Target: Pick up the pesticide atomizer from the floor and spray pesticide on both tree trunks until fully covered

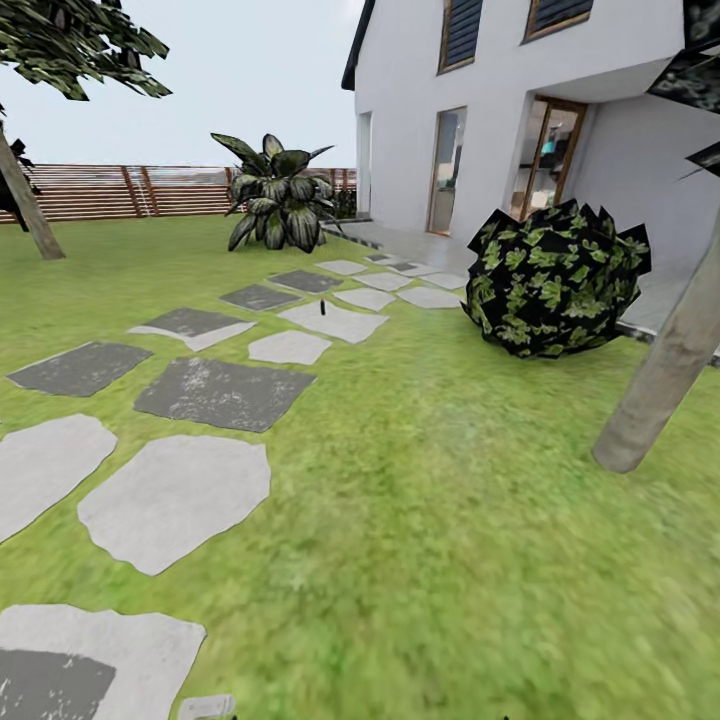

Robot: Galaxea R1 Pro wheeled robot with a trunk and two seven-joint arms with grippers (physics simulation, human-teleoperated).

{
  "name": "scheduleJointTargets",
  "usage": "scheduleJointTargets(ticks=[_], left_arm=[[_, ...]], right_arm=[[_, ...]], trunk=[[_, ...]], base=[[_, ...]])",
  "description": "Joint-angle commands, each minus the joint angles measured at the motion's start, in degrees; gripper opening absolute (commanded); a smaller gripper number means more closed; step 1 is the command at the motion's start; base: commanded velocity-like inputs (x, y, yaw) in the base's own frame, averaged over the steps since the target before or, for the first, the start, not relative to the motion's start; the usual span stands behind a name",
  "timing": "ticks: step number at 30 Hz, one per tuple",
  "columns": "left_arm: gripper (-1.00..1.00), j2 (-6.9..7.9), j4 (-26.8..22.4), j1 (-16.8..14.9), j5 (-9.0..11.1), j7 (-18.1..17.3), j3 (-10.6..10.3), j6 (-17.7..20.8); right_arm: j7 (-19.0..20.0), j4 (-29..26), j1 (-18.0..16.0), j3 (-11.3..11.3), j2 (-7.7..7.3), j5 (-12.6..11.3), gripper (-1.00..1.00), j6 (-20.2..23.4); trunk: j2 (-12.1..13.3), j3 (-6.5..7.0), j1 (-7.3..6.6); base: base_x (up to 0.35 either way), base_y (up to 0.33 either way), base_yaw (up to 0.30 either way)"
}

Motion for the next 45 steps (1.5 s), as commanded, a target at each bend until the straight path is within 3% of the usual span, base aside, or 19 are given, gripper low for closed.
scheduleJointTargets(ticks=[1,45], left_arm=[[1.00,0.02,0.0,0.0,0.0,0.0,0.0,0.0],[1.00,0.02,0.0,0.0,0.0,0.0,0.0,-0.1]], right_arm=[[0.0,0.0,0.0,0.0,0.00,0.0,1.00,0.0],[0.0,-0.1,0.0,0.0,0.03,0.0,1.00,0.0]], trunk=[[0.0,0.00,0.00],[0.0,0.00,0.00]], base=[[0.338,-0.117,0.000],[0.341,-0.007,0.000]])
